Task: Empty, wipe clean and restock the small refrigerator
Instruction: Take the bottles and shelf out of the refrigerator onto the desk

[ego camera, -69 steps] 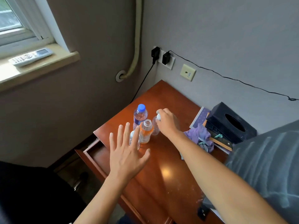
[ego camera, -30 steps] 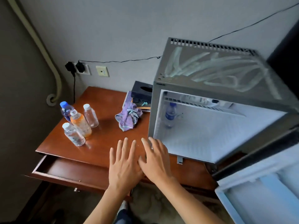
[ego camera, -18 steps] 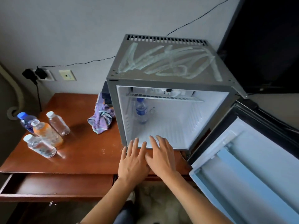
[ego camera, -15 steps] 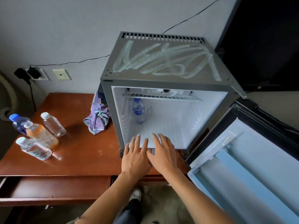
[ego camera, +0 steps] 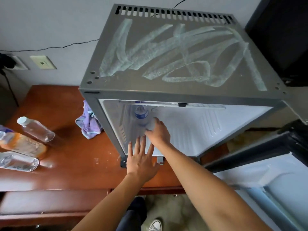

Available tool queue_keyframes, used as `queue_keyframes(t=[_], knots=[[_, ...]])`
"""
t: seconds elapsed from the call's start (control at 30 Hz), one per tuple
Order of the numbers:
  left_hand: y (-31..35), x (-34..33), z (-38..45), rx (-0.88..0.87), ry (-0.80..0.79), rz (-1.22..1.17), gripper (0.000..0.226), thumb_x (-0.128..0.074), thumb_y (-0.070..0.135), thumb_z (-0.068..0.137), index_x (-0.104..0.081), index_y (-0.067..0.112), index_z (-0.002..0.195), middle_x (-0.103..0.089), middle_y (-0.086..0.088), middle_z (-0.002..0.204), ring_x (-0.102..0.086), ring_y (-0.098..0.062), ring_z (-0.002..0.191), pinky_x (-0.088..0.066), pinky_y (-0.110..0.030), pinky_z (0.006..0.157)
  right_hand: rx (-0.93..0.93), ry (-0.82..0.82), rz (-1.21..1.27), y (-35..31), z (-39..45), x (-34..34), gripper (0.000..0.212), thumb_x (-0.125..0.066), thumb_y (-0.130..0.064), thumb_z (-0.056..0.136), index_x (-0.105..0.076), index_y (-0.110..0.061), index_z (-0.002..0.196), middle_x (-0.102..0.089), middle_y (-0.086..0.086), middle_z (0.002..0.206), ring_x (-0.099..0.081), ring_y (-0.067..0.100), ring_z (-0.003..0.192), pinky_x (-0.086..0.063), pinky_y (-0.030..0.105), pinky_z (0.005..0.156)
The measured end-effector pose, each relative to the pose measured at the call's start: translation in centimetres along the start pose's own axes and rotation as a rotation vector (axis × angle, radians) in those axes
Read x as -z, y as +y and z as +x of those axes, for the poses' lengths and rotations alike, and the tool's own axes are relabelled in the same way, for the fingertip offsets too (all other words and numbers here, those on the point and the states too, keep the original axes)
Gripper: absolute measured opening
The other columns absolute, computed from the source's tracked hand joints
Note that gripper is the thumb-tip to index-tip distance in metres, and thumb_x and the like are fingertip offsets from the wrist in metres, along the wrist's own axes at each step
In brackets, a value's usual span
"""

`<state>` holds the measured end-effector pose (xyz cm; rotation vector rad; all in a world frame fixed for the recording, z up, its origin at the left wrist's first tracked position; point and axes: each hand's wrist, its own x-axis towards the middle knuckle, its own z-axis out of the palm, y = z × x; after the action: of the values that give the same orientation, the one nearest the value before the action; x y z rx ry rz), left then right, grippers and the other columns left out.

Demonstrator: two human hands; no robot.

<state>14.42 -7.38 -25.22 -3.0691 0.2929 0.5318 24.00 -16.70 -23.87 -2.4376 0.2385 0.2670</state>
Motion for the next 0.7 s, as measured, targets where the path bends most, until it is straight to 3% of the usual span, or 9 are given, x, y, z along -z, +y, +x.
queue_keyframes(t=[0.07,0.2,0.33,0.47,0.6,0.7], knots=[[-0.4,0.0,0.3,-0.003,-0.013,-0.016,0.082,-0.026,0.064,0.098,0.014,0.031,0.161,0.025,-0.012,0.167,0.023,-0.032,0.154,0.007,-0.06,0.122,-0.018,-0.035,0.069,-0.6,1.9,-0.8,0.061,-0.072,-0.042,0.085,-0.047,-0.028,0.139,-0.06,0.002,0.136,-0.063,0.029,0.117,-0.052,0.035,0.082],[-1.0,0.2,0.6,-0.009,0.011,-0.062,0.082,-0.031,0.062,0.097,0.011,0.033,0.161,0.02,-0.011,0.169,0.021,-0.031,0.155,0.01,-0.06,0.123,-0.044,-0.046,0.21,-1.1,5.4,-2.7,0.067,-0.08,-0.045,0.069,-0.053,-0.031,0.129,-0.064,0.0,0.128,-0.065,0.028,0.113,-0.056,0.047,0.09],[-1.8,0.3,0.3,-0.007,0.037,-0.077,0.083,-0.032,0.061,0.097,0.012,0.033,0.161,0.015,-0.011,0.17,0.022,-0.031,0.155,0.014,-0.057,0.123,-0.077,-0.01,0.254,-1.7,6.3,-3.3,0.06,-0.08,-0.049,0.075,-0.059,-0.026,0.126,-0.068,0.0,0.126,-0.065,0.027,0.116,-0.053,0.038,0.093],[-2.0,0.0,-0.2,-0.031,0.032,-0.109,0.082,-0.034,0.06,0.096,0.01,0.033,0.161,0.015,-0.011,0.17,0.02,-0.031,0.155,0.012,-0.058,0.124,-0.073,0.011,0.159,-1.1,5.2,-2.9,0.049,-0.076,-0.057,0.078,-0.06,-0.032,0.117,-0.072,-0.004,0.118,-0.069,0.025,0.106,-0.054,0.036,0.084],[-1.4,-0.6,-0.9,-0.065,0.032,-0.112,0.082,-0.033,0.06,0.094,0.006,0.035,0.161,0.02,-0.009,0.169,0.022,-0.029,0.155,0.014,-0.058,0.123,-0.1,0.038,0.176,0.6,1.9,-2.3,0.037,-0.074,-0.063,0.078,-0.055,-0.038,0.098,-0.068,-0.013,0.091,-0.068,0.019,0.086,-0.047,0.028,0.069],[-0.8,-1.3,-2.0,-0.07,0.081,-0.137,0.082,-0.035,0.056,0.088,-0.008,0.034,0.162,0.008,-0.01,0.171,0.015,-0.027,0.157,0.011,-0.058,0.124,-0.14,0.04,0.176,2.6,-1.2,-1.9,0.035,-0.078,-0.054,0.072,-0.057,-0.037,0.095,-0.067,-0.013,0.082,-0.069,0.022,0.084,-0.051,0.029,0.069]])
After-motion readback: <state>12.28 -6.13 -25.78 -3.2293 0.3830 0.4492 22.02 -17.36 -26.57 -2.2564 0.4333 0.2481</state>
